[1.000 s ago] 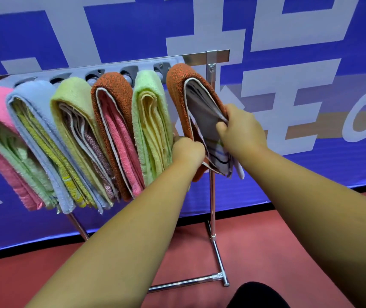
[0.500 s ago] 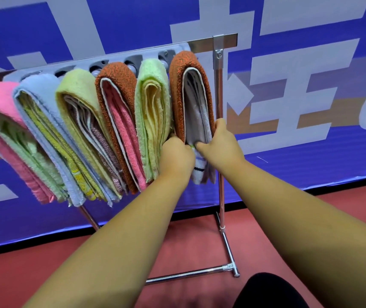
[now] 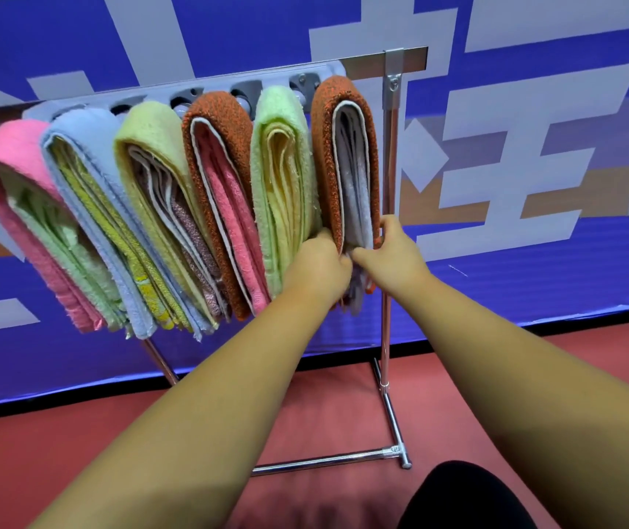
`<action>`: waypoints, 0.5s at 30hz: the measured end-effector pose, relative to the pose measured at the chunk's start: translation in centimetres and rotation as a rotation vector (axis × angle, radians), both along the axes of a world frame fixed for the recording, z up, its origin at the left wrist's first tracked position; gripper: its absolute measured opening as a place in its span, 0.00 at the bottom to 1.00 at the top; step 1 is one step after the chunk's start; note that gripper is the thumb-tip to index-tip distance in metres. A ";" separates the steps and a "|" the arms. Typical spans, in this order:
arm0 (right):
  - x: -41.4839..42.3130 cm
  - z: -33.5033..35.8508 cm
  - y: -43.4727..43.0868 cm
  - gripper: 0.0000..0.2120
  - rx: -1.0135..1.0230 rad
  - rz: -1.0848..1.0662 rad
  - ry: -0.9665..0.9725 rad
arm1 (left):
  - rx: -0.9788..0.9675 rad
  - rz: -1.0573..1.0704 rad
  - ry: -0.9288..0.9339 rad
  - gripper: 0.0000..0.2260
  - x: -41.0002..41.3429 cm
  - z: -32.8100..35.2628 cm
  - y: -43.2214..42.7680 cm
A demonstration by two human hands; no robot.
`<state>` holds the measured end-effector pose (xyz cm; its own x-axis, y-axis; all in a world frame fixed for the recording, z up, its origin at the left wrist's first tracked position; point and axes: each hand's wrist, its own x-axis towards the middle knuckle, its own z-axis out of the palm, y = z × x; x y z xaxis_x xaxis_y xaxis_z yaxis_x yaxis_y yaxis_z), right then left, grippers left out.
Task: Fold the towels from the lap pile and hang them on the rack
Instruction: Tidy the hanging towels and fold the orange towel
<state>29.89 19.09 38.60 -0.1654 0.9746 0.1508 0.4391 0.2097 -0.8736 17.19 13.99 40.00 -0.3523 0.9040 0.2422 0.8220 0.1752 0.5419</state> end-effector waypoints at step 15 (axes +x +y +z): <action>2.5 2.7 -3.1 0.14 -0.223 0.084 -0.079 | -0.441 -0.243 0.056 0.05 -3.6 3.2 -3.3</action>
<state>32.42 15.98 41.27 -0.2498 0.9647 -0.0831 0.4967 0.0540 -0.8662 13.58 10.73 43.22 -0.1160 0.9789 -0.1684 0.8931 0.1770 0.4137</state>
